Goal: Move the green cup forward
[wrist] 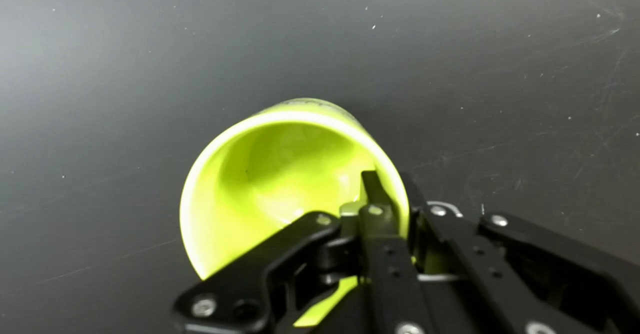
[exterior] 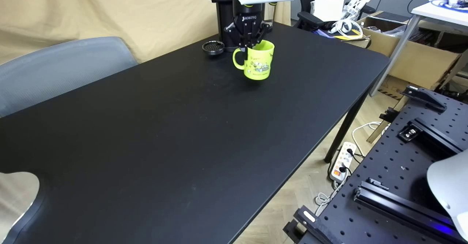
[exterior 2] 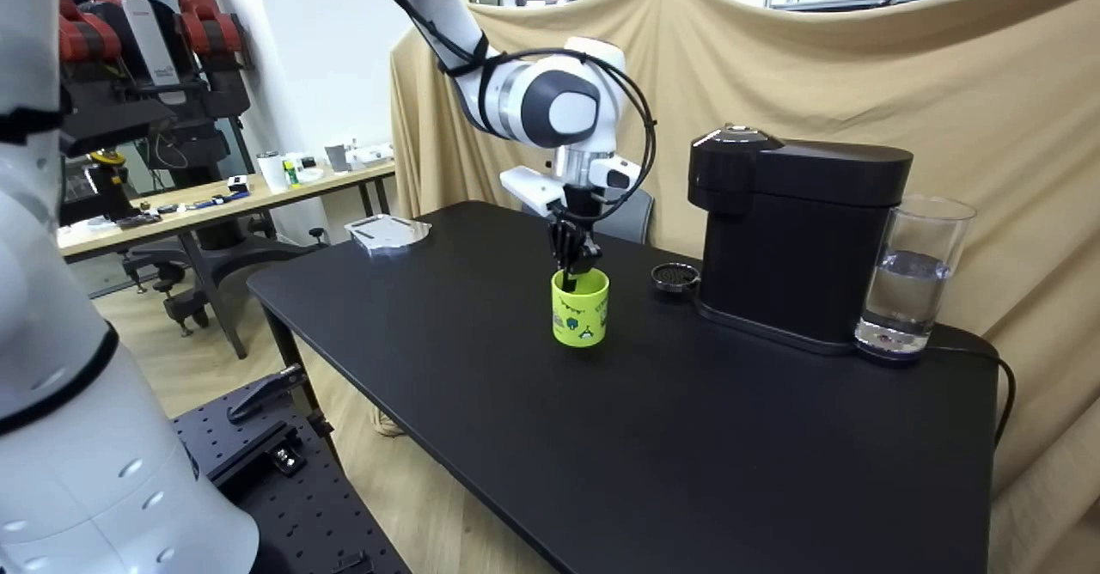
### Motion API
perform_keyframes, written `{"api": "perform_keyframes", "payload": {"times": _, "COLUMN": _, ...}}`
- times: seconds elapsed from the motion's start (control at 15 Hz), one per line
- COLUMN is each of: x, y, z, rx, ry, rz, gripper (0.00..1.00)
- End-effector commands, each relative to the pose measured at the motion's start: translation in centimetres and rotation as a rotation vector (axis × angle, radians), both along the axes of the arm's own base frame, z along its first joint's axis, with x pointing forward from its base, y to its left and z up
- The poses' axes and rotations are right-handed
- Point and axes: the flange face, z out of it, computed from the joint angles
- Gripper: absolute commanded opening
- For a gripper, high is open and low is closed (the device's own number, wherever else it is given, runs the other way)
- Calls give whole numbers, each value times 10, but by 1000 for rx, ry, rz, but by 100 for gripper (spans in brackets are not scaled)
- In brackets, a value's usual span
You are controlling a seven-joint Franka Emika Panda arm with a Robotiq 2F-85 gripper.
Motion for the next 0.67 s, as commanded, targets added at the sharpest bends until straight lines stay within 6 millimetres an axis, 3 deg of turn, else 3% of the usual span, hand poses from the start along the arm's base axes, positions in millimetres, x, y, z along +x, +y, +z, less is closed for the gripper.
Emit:
{"api": "perform_keyframes", "payload": {"times": 0.0, "x": 18, "y": -4, "z": -8, "rx": 7, "ry": 40, "rz": -16, "gripper": 3}}
{"api": "perform_keyframes", "payload": {"times": 0.33, "x": 27, "y": -5, "z": -23, "rx": -21, "ry": 68, "rz": -19, "gripper": 3}}
{"api": "perform_keyframes", "payload": {"times": 0.47, "x": 29, "y": -5, "z": -25, "rx": -28, "ry": 74, "rz": -18, "gripper": 36}}
{"api": "perform_keyframes", "payload": {"times": 0.6, "x": 30, "y": -4, "z": -23, "rx": -35, "ry": 78, "rz": -17, "gripper": 48}}
